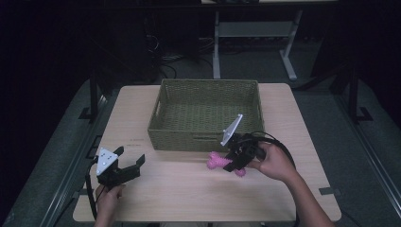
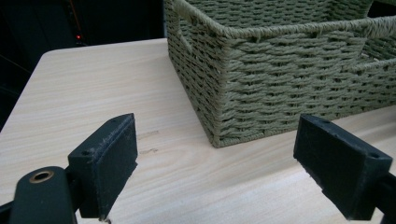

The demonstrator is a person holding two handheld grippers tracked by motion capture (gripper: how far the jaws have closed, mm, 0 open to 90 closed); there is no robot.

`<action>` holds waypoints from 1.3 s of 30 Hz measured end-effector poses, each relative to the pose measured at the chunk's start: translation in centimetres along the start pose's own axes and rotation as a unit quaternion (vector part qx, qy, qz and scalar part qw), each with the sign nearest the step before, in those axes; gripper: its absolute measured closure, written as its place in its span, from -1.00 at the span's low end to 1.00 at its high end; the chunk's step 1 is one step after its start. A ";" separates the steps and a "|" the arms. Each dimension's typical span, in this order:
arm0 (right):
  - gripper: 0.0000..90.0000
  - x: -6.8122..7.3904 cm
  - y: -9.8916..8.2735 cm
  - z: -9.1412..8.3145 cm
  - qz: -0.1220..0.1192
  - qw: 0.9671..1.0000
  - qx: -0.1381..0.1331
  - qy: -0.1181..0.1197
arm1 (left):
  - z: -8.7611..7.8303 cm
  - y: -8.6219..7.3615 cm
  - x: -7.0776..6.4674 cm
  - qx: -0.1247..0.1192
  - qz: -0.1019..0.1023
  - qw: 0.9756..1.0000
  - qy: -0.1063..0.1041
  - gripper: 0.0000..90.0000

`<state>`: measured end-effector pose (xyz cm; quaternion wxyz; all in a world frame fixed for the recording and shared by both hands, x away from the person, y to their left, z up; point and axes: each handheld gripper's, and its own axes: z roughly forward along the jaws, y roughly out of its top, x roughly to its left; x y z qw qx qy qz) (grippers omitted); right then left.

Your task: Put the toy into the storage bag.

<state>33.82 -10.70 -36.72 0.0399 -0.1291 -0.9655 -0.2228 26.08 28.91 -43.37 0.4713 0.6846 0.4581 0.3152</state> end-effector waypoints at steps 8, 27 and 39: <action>0.29 -0.9 0.9 -1.4 -0.004 1.000 -0.008 0.006 | -0.1 0.0 0.2 -0.002 -0.006 1.000 0.001 -0.71; 0.29 -2.9 1.7 -4.5 0.006 0.999 -0.034 0.011 | 0.0 0.0 0.2 0.000 -0.005 1.000 0.001 -0.71; 0.29 -4.5 2.7 -5.8 0.013 0.999 -0.034 0.009 | -0.1 0.0 0.5 -0.002 -0.006 1.000 0.003 -0.71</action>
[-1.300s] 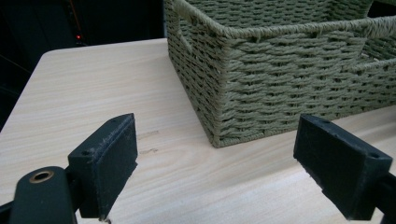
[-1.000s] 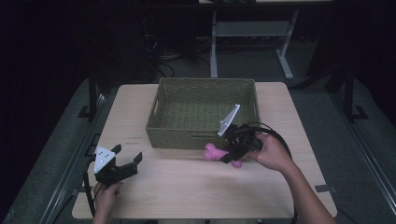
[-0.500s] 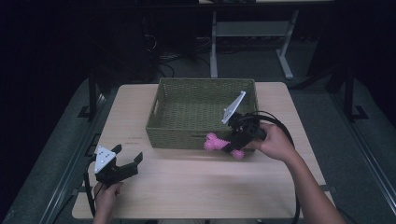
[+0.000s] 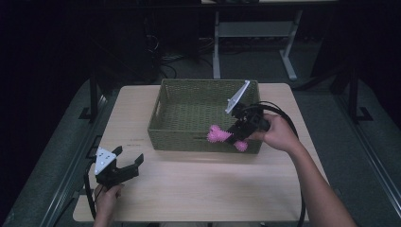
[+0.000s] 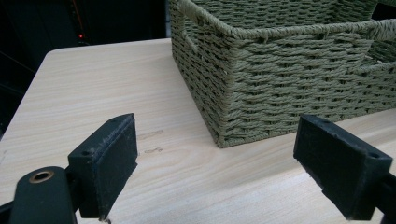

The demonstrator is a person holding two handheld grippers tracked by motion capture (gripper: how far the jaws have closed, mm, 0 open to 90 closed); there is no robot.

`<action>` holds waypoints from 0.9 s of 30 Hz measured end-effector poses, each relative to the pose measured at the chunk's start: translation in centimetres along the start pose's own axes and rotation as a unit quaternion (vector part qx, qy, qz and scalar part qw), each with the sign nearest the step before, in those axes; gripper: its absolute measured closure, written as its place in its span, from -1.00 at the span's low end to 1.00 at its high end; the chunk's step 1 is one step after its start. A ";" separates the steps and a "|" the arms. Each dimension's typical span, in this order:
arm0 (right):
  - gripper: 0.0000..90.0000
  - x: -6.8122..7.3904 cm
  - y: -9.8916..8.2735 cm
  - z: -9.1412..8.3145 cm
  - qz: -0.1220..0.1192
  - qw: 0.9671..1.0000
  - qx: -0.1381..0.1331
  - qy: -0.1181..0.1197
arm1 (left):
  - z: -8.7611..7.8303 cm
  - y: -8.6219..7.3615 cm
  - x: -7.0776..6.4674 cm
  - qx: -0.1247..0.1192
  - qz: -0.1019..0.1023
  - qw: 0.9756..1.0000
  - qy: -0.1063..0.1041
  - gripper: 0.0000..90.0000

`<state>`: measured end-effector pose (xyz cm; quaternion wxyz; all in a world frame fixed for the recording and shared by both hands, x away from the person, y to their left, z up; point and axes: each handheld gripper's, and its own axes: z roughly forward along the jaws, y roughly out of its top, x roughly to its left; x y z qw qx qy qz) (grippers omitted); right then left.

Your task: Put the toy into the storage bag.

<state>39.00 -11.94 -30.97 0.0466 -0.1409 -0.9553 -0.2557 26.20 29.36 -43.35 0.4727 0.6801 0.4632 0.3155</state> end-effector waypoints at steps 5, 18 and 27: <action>0.29 -0.5 0.5 -0.3 -0.001 1.000 0.000 0.001 | -0.1 0.0 0.1 -0.002 -0.002 1.000 0.001 -0.71; 0.29 -1.6 1.7 -1.5 -0.002 1.000 -0.002 0.004 | -0.1 0.0 0.3 -0.002 -0.004 1.000 0.002 -0.71; 0.29 -3.2 2.4 -1.8 0.011 1.000 -0.002 0.009 | 0.0 0.0 0.3 0.000 -0.004 1.000 0.002 -0.71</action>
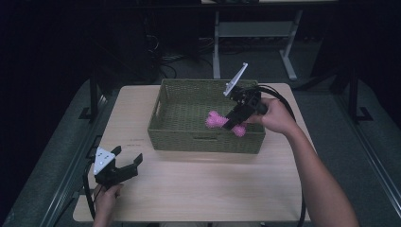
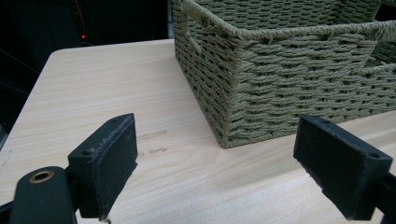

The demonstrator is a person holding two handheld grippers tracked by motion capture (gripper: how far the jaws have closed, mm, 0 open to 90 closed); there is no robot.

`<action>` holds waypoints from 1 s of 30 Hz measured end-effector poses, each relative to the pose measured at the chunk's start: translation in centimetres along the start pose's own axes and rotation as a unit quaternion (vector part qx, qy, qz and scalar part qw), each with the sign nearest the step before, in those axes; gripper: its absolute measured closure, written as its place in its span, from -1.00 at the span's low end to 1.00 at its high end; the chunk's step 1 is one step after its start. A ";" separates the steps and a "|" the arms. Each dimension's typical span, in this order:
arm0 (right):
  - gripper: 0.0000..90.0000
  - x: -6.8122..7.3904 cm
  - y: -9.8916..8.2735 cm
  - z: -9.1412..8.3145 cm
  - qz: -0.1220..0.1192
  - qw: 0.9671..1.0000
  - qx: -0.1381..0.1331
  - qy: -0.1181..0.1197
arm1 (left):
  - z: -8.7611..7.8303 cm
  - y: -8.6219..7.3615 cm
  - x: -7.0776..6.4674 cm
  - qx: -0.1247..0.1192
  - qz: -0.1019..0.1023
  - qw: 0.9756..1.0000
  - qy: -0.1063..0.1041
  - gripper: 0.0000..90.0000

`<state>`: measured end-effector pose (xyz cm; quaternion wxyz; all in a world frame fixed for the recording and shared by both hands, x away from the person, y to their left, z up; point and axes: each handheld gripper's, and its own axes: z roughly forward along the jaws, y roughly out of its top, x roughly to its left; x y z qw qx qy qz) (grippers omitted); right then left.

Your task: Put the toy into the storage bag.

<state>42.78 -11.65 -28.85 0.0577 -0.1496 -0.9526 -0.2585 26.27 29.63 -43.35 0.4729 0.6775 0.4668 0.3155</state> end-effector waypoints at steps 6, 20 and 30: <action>0.29 -0.9 0.4 0.2 0.010 1.000 0.005 0.001 | -0.1 0.0 0.0 -0.003 -0.002 1.000 0.000 -0.71; 0.29 -2.7 0.7 -0.3 0.021 1.000 0.013 -0.005 | -0.1 0.0 0.1 -0.003 -0.001 1.000 0.003 -0.71; 0.28 -4.3 0.6 0.3 0.036 0.999 0.014 -0.004 | -0.1 0.0 0.2 -0.002 -0.001 1.000 0.003 -0.71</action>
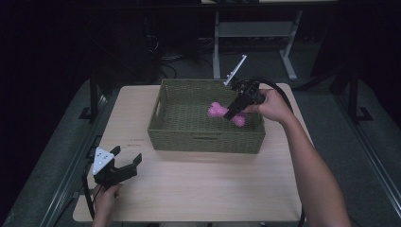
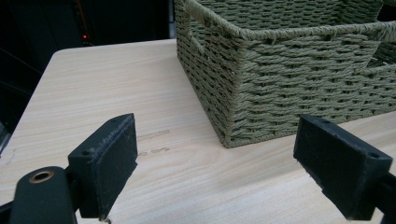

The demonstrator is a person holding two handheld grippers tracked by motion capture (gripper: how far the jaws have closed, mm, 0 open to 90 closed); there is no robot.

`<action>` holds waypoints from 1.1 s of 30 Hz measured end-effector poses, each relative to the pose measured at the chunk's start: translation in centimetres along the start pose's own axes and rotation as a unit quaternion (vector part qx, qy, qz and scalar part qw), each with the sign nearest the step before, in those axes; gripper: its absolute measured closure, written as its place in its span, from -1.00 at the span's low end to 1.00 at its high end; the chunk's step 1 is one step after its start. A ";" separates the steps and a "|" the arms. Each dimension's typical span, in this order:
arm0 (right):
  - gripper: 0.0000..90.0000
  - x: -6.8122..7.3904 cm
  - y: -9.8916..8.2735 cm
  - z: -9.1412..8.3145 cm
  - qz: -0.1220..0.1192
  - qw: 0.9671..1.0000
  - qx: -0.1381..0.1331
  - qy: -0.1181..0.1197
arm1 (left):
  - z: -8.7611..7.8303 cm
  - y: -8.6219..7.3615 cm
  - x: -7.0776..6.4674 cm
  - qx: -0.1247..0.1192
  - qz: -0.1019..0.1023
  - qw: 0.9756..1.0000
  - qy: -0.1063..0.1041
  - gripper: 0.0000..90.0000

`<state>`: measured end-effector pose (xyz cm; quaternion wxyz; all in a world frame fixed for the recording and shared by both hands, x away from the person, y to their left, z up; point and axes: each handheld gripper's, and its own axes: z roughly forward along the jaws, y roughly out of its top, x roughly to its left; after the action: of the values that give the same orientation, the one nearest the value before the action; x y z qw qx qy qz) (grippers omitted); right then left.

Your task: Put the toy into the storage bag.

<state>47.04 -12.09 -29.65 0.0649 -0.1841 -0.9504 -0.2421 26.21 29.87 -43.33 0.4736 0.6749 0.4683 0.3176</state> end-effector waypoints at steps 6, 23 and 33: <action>0.28 -1.0 -0.2 1.0 0.017 1.000 0.006 0.001 | -0.1 0.0 0.1 -0.001 -0.001 1.000 0.000 -0.71; 0.28 -2.8 -1.4 3.9 0.043 0.999 0.015 0.009 | -0.1 0.0 0.2 -0.001 -0.001 1.000 0.002 -0.71; 0.28 -3.2 -2.3 4.7 0.054 0.998 0.026 0.008 | -0.2 0.0 0.3 -0.001 -0.002 1.000 0.002 -0.71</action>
<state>48.94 -12.73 -35.44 0.0902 -0.2313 -0.9445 -0.2152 26.15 30.20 -43.27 0.4737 0.6729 0.4702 0.3188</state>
